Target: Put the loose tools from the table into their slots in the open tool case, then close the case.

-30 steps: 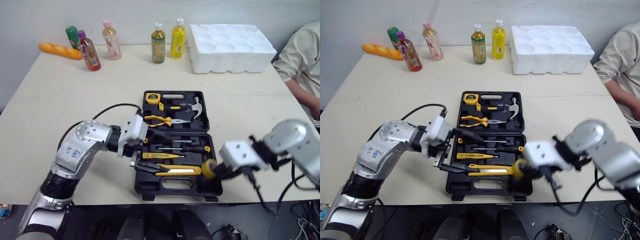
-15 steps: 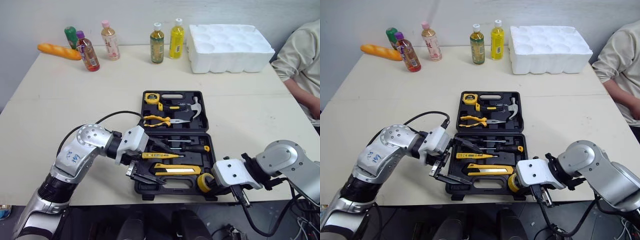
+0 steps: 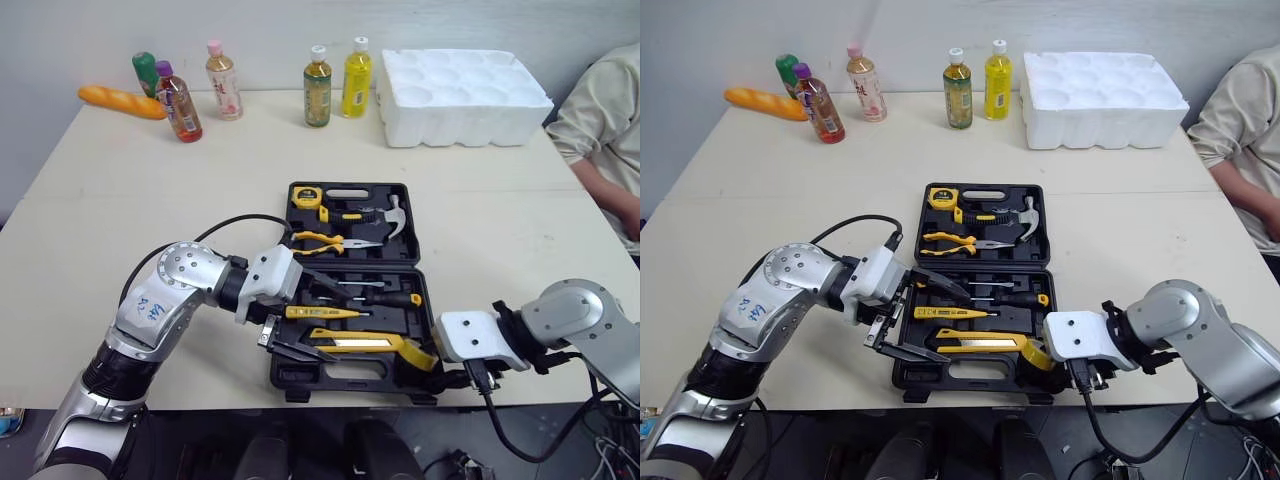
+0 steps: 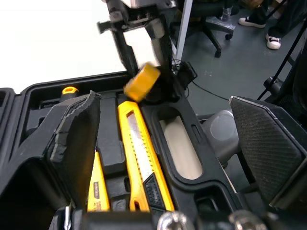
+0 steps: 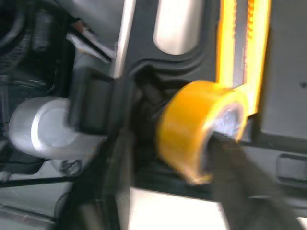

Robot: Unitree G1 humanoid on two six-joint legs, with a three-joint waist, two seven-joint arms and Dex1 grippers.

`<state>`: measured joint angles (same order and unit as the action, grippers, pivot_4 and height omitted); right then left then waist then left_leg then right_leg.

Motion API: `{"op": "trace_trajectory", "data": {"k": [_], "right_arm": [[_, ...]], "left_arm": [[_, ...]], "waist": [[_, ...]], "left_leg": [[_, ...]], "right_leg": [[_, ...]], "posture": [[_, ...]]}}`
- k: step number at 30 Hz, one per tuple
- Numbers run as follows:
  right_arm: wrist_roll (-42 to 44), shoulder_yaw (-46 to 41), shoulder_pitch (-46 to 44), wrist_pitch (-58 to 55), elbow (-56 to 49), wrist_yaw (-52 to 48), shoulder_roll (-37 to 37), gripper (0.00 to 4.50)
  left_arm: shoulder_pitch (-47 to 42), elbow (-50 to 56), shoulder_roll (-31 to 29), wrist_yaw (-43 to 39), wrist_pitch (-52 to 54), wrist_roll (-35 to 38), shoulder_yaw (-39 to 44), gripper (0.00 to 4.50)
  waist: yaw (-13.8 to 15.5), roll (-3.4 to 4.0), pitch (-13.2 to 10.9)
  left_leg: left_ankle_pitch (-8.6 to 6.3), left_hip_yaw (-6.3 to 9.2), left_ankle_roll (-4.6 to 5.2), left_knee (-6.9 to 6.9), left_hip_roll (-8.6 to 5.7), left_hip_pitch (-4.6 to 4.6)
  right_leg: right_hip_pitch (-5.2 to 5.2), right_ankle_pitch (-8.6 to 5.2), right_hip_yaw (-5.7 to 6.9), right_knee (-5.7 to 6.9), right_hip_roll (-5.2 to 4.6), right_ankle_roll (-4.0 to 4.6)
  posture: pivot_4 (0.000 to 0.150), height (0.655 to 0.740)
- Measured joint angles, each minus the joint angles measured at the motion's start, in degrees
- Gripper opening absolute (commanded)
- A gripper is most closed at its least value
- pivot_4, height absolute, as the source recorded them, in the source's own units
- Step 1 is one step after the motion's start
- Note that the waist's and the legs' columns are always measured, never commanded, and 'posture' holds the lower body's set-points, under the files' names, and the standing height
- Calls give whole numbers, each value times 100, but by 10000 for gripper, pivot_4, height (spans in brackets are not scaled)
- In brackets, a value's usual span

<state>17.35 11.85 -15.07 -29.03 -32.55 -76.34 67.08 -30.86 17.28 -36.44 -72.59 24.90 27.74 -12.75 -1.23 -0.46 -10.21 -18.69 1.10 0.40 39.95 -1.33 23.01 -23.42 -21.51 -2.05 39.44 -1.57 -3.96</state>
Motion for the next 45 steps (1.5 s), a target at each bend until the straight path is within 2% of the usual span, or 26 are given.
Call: {"op": "trace_trajectory", "data": {"k": [5,9,11,14,17,18,20,30,32,36,45], "right_arm": [[750,-658,-1,-282,-174,-53,-17,35774],[871,-975,442,-75,-97,-132,-20,35774],[949,-1085,509,72,-64,15,-386,35774],[1151,-1170,701,313,53,373,-1209,27473],[1151,-1113,1282,736,259,398,-1561,13002],[1121,-1080,1396,848,322,415,-1654,6188],[1080,-1050,1539,1026,454,481,-1857,727],[693,-937,1857,1996,1358,458,-2219,727],[676,-936,1949,2279,1567,510,-2433,727],[668,-938,2200,2791,1913,593,-2636,727],[685,-994,2420,3400,2187,588,-2639,727]], "left_arm": [[3,2,-8,-15,1,1,4,45000],[1,1,-23,-27,-2,1,6,45000],[0,-1,-25,-37,-4,1,9,45000],[-13,-7,-17,-54,-10,1,0,45000],[-29,-27,-19,-81,-39,0,5,45000],[-36,-33,-18,-85,-43,-1,4,45000],[-67,-37,-15,-91,-44,-1,0,45000],[-188,-196,-22,-205,-48,0,2,45000],[-234,-232,-23,-209,-48,-1,2,45000],[-280,-234,-28,-224,-49,-1,1,45000],[-284,-235,-71,-247,-50,-3,12,45000]], "waist": [[13,-1,0],[26,-1,0],[11,-10,3],[0,-17,5],[24,-16,5],[54,-17,5],[57,-17,5],[102,-19,7],[99,-22,6],[98,-29,9],[117,-66,36]], "left_leg": [[0,-1,1,6,0,-3],[-1,-3,1,3,0,-3],[0,-2,1,4,3,-5],[0,-1,0,3,3,-6],[0,-3,1,4,2,-4],[-1,-3,2,6,1,-4],[-1,-4,2,8,1,-6],[-1,-5,1,5,1,-19],[-1,-5,2,-7,2,-55],[-23,-2,39,-80,2,-202],[-26,6,34,-87,3,-215]], "right_leg": [[4,0,-1,-3,-1,0],[2,0,-2,-2,0,0],[4,0,-2,0,4,0],[4,0,-2,3,4,0],[6,0,-2,6,3,0],[8,1,-3,5,1,-1],[9,1,-5,4,2,-2],[15,1,-6,0,4,-1],[56,1,-6,-15,4,-1],[202,0,-4,-90,3,-2],[228,1,2,-122,0,-2]], "posture": [[1500,7400],[1500,7400],[1500,7400],[1500,7400],[1500,7400],[1500,7400],[1500,7400],[1500,7400],[1500,7400],[1500,7400],[1500,7400]]}}
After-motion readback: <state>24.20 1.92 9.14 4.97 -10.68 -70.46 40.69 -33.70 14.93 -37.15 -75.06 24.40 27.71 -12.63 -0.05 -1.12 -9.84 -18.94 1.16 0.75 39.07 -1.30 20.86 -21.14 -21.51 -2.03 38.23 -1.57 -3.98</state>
